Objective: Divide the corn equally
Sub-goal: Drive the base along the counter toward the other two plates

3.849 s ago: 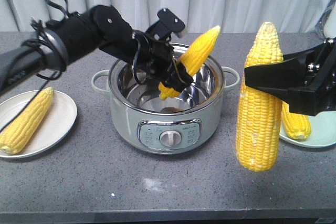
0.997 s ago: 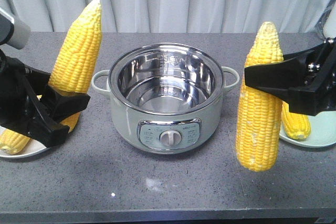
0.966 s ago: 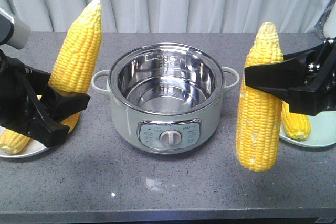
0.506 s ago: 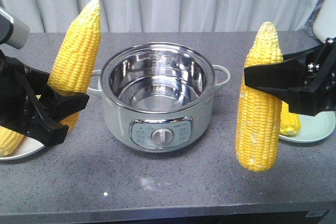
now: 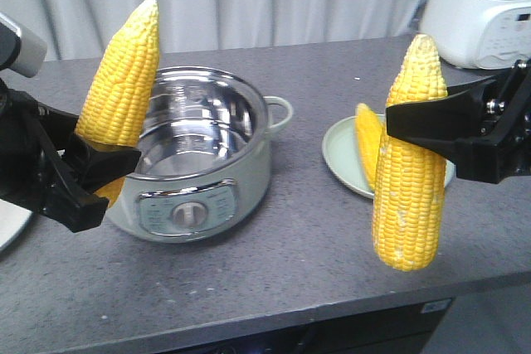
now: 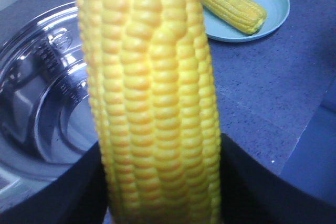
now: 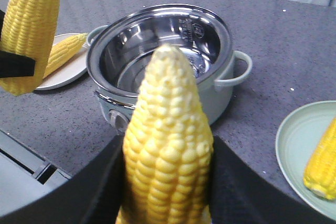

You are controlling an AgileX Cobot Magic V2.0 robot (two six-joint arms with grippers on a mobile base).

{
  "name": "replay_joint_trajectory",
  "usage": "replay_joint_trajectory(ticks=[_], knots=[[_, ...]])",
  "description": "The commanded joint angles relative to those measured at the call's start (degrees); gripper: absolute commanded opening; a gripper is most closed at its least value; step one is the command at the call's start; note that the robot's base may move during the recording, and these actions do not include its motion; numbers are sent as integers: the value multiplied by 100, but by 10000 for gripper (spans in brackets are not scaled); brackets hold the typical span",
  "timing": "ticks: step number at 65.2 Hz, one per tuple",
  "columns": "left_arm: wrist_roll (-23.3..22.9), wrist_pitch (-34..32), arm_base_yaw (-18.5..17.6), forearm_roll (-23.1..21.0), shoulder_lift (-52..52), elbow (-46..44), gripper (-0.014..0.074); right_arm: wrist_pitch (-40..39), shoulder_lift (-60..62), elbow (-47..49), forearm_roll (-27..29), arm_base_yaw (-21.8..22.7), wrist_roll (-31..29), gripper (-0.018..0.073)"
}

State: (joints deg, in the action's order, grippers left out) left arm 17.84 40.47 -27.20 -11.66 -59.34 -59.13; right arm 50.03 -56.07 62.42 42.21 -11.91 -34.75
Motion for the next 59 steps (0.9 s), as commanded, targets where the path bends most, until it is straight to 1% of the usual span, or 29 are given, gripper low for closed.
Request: replay_joint_trajectory(ticks=[1,59], knots=[[-55,-364,-4,-81,100,-137,302,-272,79,145,219,16,-59,194],[-55,-364,-4,-81,100,-137,302,-272,79,145,219,16,-59,194]])
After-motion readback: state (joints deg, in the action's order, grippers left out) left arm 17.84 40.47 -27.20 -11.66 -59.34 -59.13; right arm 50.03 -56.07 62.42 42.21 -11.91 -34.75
